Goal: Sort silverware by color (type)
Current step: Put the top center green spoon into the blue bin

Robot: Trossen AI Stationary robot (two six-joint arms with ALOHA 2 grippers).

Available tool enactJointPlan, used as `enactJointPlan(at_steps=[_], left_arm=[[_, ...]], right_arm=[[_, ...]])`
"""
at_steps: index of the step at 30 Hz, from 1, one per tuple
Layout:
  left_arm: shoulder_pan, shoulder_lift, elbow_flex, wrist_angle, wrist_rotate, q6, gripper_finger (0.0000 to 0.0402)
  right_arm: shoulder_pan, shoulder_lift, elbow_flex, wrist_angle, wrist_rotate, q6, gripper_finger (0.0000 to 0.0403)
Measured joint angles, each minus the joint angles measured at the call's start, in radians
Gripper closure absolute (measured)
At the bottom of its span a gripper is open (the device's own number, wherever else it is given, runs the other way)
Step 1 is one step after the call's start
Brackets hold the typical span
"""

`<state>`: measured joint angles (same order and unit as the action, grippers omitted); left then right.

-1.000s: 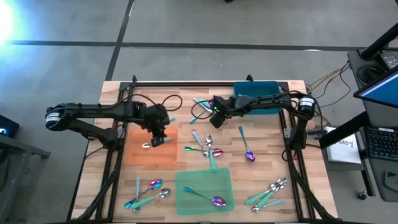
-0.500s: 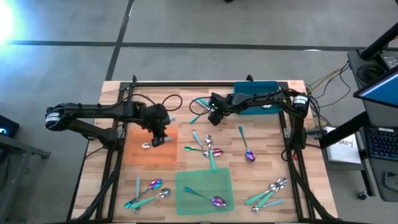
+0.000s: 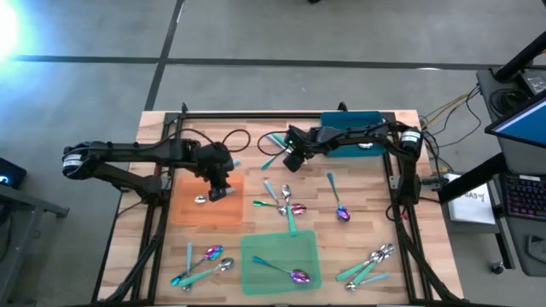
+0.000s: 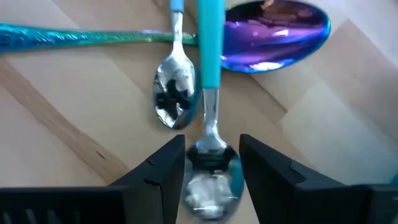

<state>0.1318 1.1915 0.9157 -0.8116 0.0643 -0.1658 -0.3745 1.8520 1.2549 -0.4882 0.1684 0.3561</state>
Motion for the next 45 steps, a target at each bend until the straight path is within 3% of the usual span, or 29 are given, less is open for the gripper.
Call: enactJointPlan(at_steps=[9,14,32,37,45], left_arm=[[0.0,0.0,0.0,0.007,0.0,0.0,0.0233],[0.0,0.0,0.0,0.009,0.0,0.0,0.0233],[-0.001,0.0,0.0,0.016,0.0,0.0,0.0233],[-0.012,0.0,0.0,0.016,0.0,-0.001,0.0233],[-0.037,0.0,0.0,0.02,0.0,-0.02,0.0233]], right_arm=[[-0.032,0.002,0.003,0.004,0.0,-0.01,0.024],[-0.042,0.002,-0.001,0.005,-0.064,-0.013,0.0251],[-0.044,0.023,-0.013,-0.088,-0.128,-0.055,0.0272],[-0.045,0.024,-0.015,-0.105,-0.134,-0.063,0.0299],[-0.045,0.02,-0.016,-0.11,-0.143,-0.073,0.0384]])
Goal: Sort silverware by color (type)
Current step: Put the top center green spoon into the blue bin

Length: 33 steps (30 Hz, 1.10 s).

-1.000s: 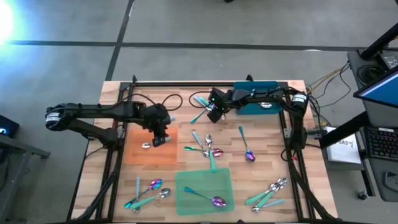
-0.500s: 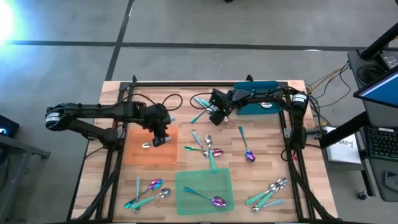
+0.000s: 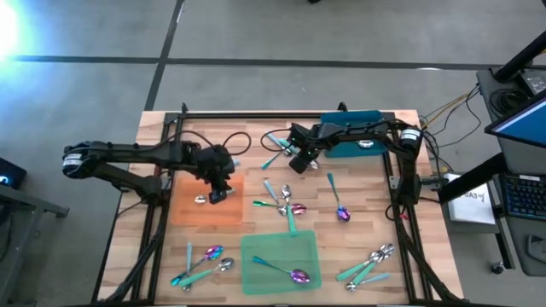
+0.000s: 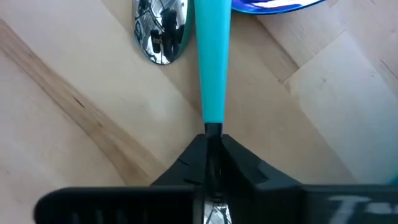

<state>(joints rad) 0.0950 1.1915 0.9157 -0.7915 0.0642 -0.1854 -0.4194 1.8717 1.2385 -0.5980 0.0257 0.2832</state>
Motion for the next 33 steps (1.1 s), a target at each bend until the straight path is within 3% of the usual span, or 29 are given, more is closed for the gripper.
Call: enactJointPlan(at_steps=[6,16,21,27,33], left_arm=[[-0.015,0.0,0.0,0.015,0.0,-0.015,0.0233],[-0.016,0.0,0.0,0.102,-0.001,-0.022,0.0233],[-0.017,0.0,-0.009,0.199,-0.001,-0.022,0.0233],[-0.018,0.0,-0.066,0.338,-0.001,-0.022,0.0233],[-0.022,0.0,-0.127,0.455,0.019,-0.044,0.0233]], right_arm=[[0.0,-0.052,-0.008,-0.024,-0.018,-0.012,0.0387],[0.0,-0.25,-0.006,-0.005,0.041,-0.054,0.0388],[-0.001,-0.35,-0.01,-0.024,0.166,-0.075,0.0389],[-0.033,-0.424,-0.012,-0.216,0.396,-0.039,0.0389],[-0.094,-0.42,-0.035,-0.382,0.422,0.031,0.039]])
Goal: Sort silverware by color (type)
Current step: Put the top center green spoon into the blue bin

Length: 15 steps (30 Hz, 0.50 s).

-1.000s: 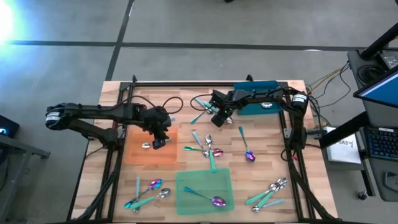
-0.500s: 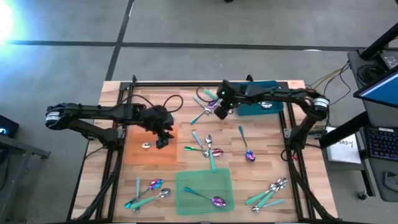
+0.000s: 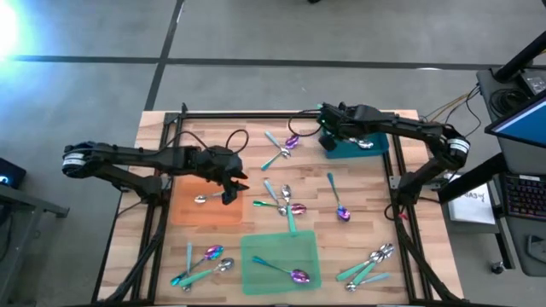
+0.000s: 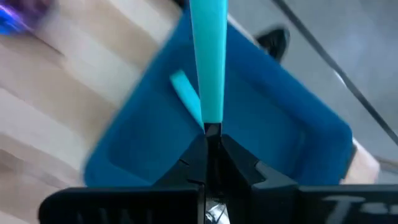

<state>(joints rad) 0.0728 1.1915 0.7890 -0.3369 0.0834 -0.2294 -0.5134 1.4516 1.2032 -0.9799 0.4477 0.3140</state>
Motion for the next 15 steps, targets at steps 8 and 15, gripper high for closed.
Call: enactJointPlan(at_steps=[8,15], left_arm=[[-0.043,0.0,-0.021,0.023,0.017,-0.038,0.0233],[-0.085,0.0,-0.019,0.027,0.017,-0.046,0.0233]], right_arm=[[-0.047,0.009,-0.082,-0.011,-0.001,0.001,0.0389],[-0.044,-0.004,-0.111,-0.011,0.024,0.001,0.0328]])
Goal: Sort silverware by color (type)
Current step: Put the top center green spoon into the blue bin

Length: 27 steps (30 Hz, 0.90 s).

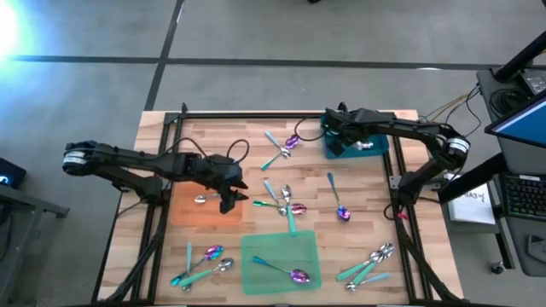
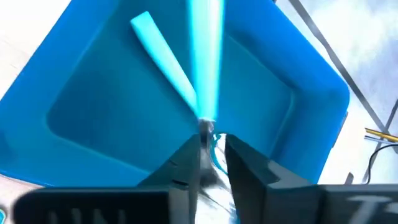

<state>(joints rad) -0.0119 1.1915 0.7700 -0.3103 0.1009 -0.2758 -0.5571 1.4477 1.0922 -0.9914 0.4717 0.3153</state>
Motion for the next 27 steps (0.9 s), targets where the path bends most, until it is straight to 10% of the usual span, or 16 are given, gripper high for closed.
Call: enactJointPlan(at_steps=[12,27], left_arm=[[-0.049,0.0,0.001,0.0,-0.002,-0.052,0.0233],[-0.053,0.0,0.002,-0.006,0.021,-0.044,0.0233]], right_arm=[[0.095,-0.06,0.033,-0.048,-0.232,0.159,0.0266],[0.658,-0.033,-0.045,-0.051,-0.3,0.672,0.028]])
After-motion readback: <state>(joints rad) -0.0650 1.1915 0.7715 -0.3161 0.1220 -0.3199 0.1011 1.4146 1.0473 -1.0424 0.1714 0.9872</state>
